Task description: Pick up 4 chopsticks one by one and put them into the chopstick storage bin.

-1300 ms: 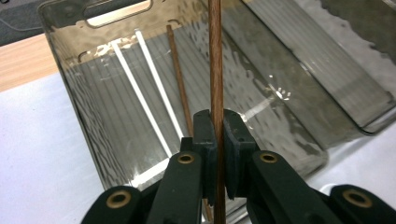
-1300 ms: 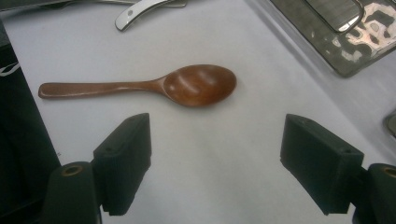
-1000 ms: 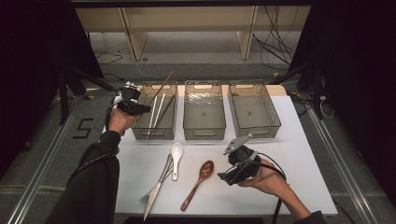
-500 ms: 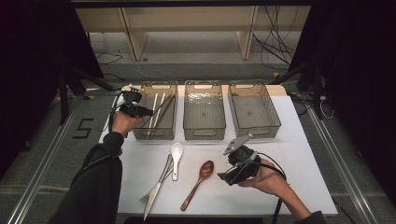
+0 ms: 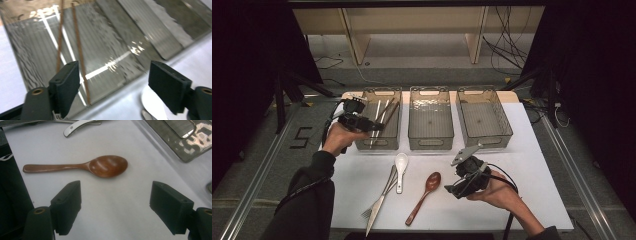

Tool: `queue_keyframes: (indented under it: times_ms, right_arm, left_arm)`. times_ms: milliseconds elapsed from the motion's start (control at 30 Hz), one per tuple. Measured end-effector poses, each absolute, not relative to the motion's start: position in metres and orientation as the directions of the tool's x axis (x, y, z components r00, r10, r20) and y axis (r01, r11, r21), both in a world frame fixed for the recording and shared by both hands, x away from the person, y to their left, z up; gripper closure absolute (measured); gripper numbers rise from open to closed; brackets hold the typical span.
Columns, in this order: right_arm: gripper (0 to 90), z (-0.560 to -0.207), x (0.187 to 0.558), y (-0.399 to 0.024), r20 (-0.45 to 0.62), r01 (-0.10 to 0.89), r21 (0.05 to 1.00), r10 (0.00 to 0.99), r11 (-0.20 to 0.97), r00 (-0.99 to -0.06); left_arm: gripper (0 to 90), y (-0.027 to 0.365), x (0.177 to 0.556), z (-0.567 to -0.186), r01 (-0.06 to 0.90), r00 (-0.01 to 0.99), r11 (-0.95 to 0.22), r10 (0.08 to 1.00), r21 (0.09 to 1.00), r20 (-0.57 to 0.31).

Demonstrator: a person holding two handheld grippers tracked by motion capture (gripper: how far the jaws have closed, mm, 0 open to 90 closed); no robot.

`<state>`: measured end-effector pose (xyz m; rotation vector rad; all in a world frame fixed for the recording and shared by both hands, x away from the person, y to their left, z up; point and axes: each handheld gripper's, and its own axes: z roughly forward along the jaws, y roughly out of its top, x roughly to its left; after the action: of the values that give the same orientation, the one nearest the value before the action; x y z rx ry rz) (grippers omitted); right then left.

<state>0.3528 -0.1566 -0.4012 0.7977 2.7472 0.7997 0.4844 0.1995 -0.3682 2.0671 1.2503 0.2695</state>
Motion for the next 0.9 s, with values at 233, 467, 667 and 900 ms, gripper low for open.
queue_keyframes:
  times_ms: [233, 467, 667, 900]
  right_arm:
    - [26.1, -0.402, 0.353, -0.155, -0.022, 0.44, 0.543, 0.536, 0.715, -0.844]
    - [26.1, -0.405, 0.351, -0.152, -0.023, 0.442, 0.54, 0.537, 0.716, -0.843]
    - [26.1, -0.408, 0.349, -0.147, -0.021, 0.434, 0.532, 0.524, 0.727, -0.851]
    - [26.4, -0.409, 0.346, -0.141, -0.02, 0.428, 0.535, 0.518, 0.729, -0.855]
  left_arm:
    - [20.4, 0.19, 0.448, -0.366, 0.654, 0.57, -0.343, 0.809, 0.675, -0.141]
    - [18.2, 0.185, 0.42, -0.37, 0.639, 0.599, -0.387, 0.792, 0.665, -0.114]
    - [17.3, 0.184, 0.404, -0.378, 0.623, 0.606, -0.383, 0.788, 0.682, -0.111]
    - [16.9, 0.184, 0.391, -0.387, 0.619, 0.612, -0.388, 0.783, 0.683, -0.11]
